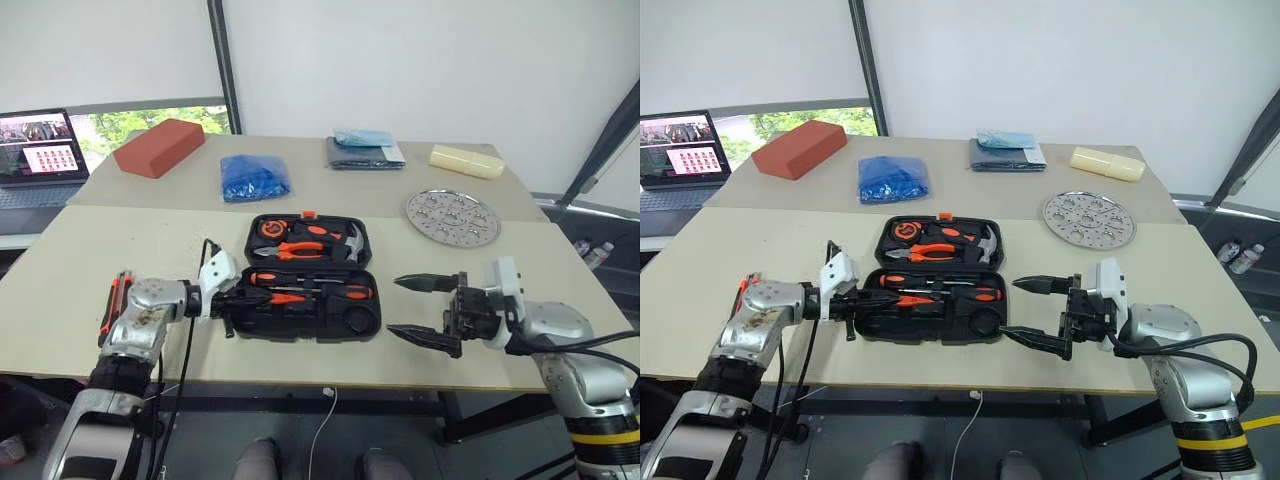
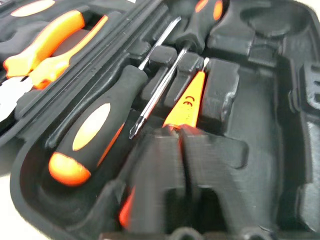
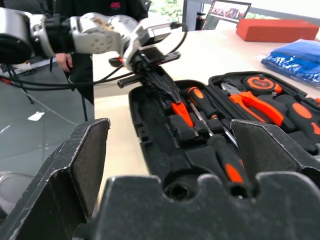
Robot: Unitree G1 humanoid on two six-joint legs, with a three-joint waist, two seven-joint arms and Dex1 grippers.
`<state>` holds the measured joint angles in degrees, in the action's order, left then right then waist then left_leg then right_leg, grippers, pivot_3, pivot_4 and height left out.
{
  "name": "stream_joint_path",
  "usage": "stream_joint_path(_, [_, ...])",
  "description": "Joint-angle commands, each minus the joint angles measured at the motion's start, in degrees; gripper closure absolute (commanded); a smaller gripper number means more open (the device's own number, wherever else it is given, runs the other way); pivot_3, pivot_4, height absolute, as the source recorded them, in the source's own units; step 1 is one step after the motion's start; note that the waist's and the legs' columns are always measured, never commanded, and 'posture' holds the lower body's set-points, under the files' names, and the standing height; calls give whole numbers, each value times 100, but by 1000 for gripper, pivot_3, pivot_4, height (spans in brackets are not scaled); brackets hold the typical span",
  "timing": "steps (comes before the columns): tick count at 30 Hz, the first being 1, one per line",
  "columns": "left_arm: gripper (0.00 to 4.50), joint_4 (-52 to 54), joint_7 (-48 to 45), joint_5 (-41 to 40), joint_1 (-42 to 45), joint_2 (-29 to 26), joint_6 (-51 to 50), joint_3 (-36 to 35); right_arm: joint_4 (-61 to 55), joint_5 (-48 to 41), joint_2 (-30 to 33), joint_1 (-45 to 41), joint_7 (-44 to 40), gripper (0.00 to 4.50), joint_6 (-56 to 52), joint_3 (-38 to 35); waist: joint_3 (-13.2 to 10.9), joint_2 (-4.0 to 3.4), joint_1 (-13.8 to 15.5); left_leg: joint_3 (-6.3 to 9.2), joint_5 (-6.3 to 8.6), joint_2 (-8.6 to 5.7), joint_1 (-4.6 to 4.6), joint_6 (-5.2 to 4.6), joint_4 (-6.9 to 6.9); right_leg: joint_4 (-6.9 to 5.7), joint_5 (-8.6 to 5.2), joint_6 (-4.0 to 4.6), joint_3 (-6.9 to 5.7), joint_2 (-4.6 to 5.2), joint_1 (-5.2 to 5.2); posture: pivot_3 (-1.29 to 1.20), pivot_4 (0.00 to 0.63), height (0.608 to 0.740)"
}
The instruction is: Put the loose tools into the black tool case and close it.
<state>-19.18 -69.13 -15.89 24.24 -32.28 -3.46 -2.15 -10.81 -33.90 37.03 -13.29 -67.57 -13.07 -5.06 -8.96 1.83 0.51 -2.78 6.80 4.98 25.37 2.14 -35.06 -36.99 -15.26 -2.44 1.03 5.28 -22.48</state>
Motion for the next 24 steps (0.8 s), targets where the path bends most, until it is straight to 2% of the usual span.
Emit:
stream_joint_path(1, [2250,1088,284,-950,-741,-23,268,-1148,240,181,-120,-123,-75,0,624,-137,-4,7,-9,1,-8,0,4,-13,4,-2,21,9,-1,-1,-5,0,150,740])
stream_joint_path(7, [158,2552,1261,-1412,-2920,52,183,-2781,654,363,-292,-69,-380,0,1562,-165,-4,6,-112,0,-7,2,10,-16,34,-1,14,11,0,-2,-26,0,150,740])
stream_joint_path(8, [21,2752,1444,-1436,-3321,146,200,-3023,707,339,-328,-60,-469,0,1692,-159,-4,7,-119,0,-7,3,11,-15,36,0,13,12,-1,-2,-27,0,150,740])
stream_joint_path(12, [21,3252,2200,-1771,-4727,762,263,-4065,836,188,-382,-20,-664,0,1713,-132,-6,10,-125,-4,19,4,9,27,30,12,-16,33,-2,5,-25,0,150,740])
stream_joint_path(14, [21,3206,2591,-1820,-5518,1353,463,-4592,962,129,-439,9,-843,0,1810,-115,-5,16,-126,-6,22,3,5,32,25,16,-23,17,-5,12,-31,0,150,740])
stream_joint_path(16, [21,3186,2901,-1878,-5913,1703,500,-4844,1046,132,-455,44,-997,0,1874,-84,-5,30,-123,-17,27,2,-3,39,24,23,-23,19,-5,25,-49,0,150,740])
stream_joint_path(21, [21,3712,3694,-2077,-6162,1811,-201,-4707,1116,131,-494,-3,-1130,0,1828,-21,-12,40,3,-13,31,-10,1,45,25,24,-24,17,-15,47,-58,0,150,740])
stream_joint_path(24, [21,4002,4119,-2316,-5880,1444,-830,-4571,1116,122,-523,-157,-1157,0,1746,23,-12,39,-16,-11,31,-10,8,45,20,42,-25,17,-16,52,-59,0,150,740])
